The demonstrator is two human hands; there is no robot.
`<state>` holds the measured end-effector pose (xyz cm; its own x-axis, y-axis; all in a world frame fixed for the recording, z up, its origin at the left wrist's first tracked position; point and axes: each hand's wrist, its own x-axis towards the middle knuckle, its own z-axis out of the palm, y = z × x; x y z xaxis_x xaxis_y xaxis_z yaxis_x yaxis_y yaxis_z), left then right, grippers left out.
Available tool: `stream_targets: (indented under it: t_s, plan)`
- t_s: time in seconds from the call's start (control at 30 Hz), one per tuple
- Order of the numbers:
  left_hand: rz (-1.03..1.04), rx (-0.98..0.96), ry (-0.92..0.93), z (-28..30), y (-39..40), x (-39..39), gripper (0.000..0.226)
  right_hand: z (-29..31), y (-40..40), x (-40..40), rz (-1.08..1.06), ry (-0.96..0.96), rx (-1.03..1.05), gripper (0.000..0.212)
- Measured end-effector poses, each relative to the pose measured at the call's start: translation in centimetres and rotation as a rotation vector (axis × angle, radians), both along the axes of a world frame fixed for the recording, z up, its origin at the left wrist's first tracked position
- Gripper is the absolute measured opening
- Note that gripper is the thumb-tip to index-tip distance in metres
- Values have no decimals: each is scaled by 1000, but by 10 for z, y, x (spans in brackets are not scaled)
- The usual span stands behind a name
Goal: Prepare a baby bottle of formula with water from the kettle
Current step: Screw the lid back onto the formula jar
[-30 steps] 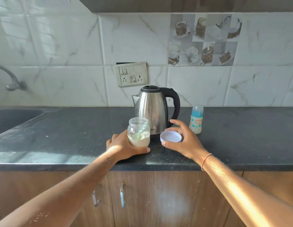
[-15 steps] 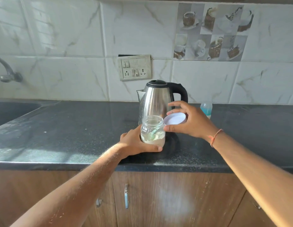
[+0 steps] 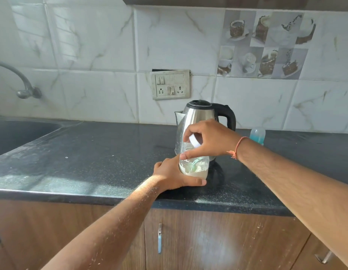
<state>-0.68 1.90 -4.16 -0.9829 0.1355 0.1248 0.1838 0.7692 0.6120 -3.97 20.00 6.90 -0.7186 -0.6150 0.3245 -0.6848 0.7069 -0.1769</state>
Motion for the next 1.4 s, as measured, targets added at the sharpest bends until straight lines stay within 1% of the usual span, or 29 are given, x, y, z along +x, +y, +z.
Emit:
stream_targets:
  t_s: [0.1, 0.2, 0.27, 0.33, 0.4, 0.47, 0.53, 0.63, 0.7, 0.77, 0.83, 0.9, 0.93, 1.03, 1.07, 1.13, 1.27, 1.4]
  plan:
    - [3, 17, -5, -7, -1, -7, 97, 2, -17, 0, 50, 27, 30, 50]
    - [-3, 35, 6, -10, -2, -9, 107, -3, -30, -2, 92, 42, 113, 40]
    - [-20, 30, 25, -7, -2, -6, 96, -11, -34, -6, 58, 48, 123, 40]
    - [-41, 15, 24, -5, -1, -4, 86, -15, -36, -10, 55, 10, 70, 44]
    - [-49, 9, 17, -4, -1, -3, 88, -16, -36, -9, 105, -108, -21, 39]
    - [-56, 13, 21, -4, -1, -4, 91, -14, -37, -7, 97, -203, -78, 35]
    - [-63, 17, 14, -4, -1, -4, 95, -16, -38, -8, 48, -212, -106, 36]
    - [-65, 13, 20, -5, -2, -4, 98, -21, -44, -10, -68, -188, -155, 45]
    - [-65, 10, 26, -5, -2, -3, 92, -22, -48, -8, -130, -196, -201, 48]
    - [-68, 4, 28, -5, -2, -2, 86, -17, -48, -5, -154, -249, -225, 48]
    - [-64, -1, 24, -4, -2, -1, 86, -8, -45, -2, -134, -331, -188, 45]
    - [-59, -10, 24, -4, -3, -2, 90, 3, -35, 4, -104, -373, -107, 42]
    - [-56, -10, 23, -5, -3, -2, 93, 9, -29, 7, -87, -367, -48, 45]
    - [-41, -17, 22, -5, -3, -3, 97, 31, -10, 13, -37, -304, 192, 68]
    - [-40, -20, 24, -5, -3, -3, 97, 37, -6, 13, -23, -289, 267, 73]
    - [-51, -21, 25, -4, -3, -3, 96, 45, -4, 11, -17, -267, 360, 75]
    - [-57, -17, 28, -3, -3, -1, 92, 51, -5, 5, 7, -257, 420, 71]
    - [-66, -23, 26, -5, -3, -4, 96, 56, -6, 2, 15, -307, 418, 72]
